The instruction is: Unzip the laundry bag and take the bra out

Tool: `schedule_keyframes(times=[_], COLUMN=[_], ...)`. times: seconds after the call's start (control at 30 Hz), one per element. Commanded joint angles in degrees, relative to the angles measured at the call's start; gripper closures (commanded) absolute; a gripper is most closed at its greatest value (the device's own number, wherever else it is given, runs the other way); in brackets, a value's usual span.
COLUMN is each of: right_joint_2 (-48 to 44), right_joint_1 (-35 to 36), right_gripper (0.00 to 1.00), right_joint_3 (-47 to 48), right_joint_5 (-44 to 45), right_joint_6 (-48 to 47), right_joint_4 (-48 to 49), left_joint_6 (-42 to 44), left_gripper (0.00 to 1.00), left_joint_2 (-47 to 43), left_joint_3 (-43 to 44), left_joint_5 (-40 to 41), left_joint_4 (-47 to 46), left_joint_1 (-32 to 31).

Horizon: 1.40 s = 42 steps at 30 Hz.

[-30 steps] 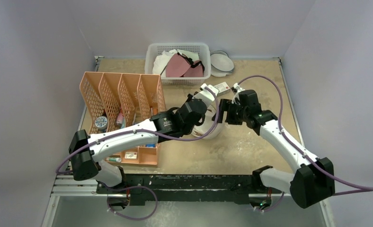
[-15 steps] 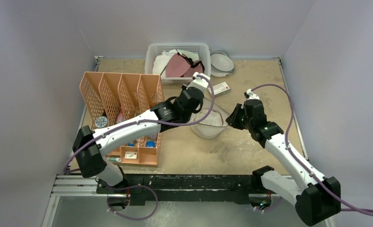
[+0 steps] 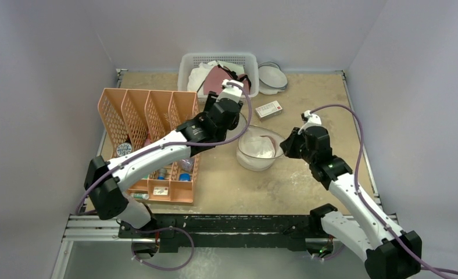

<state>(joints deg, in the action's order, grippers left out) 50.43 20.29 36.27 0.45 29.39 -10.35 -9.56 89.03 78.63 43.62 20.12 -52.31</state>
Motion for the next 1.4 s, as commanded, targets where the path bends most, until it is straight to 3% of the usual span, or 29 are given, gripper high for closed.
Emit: schedule_keyframes(times=[0.0, 0.27, 0.4, 0.47, 0.53, 0.7, 0.83, 0.9, 1.07, 1.37], right_joint_2=[-2.8, -5.6, -6.5, -6.6, -6.7, -6.6, -6.7, -7.0, -7.1, -6.8], right_joint_1=[-0.1, -0.1, -0.1, -0.1, -0.1, -0.1, -0.1, -0.1, -0.1, -0.1], right_gripper=[0.93, 0.93, 0.92, 0.92, 0.92, 0.92, 0.92, 0.92, 0.92, 0.92], right_joint_3=[-0.6, -1.3, -1.6, -1.6, -1.7, -1.8, -1.8, -1.8, -2.0, -2.1], right_joint_5=[0.9, 1.5, 1.7, 1.3, 1.0, 0.5, 0.3, 0.5, 0.2, -0.5], right_joint_6=[-0.4, 2.1, 2.1, 1.5, 1.2, 0.5, 0.3, 0.3, 0.1, -0.2], right_joint_4=[1.8, -0.2, 0.5, 0.9, 1.2, 1.8, 1.9, 2.0, 2.3, 2.7], left_joint_6=[0.7, 0.0, -5.9, -9.6, -12.7, -10.9, -10.9, -11.3, -12.3, -15.5], left_gripper=[0.42, 0.36, 0.23, 0.24, 0.35, 0.62, 0.77, 0.79, 0.77, 0.56], left_joint_2=[-6.7, -8.2, -6.9, -5.1, -3.2, 3.8, 9.6, 11.6, 15.2, 18.4], left_joint_3=[-1.3, -0.7, -0.6, -1.3, -2.3, -0.3, 2.7, 3.3, 3.3, 1.7], left_joint_5=[-2.4, -1.1, -16.5, -25.7, -29.8, -28.9, -31.1, -33.2, -36.9, -45.4], left_joint_4=[-7.3, -7.6, -6.9, -7.9, -9.5, -9.5, -7.6, -7.1, -7.9, -13.1], left_joint_1=[-0.3, -0.3, -0.3, -0.5, -2.3, -7.4, -8.2, -8.4, -9.1, -9.1])
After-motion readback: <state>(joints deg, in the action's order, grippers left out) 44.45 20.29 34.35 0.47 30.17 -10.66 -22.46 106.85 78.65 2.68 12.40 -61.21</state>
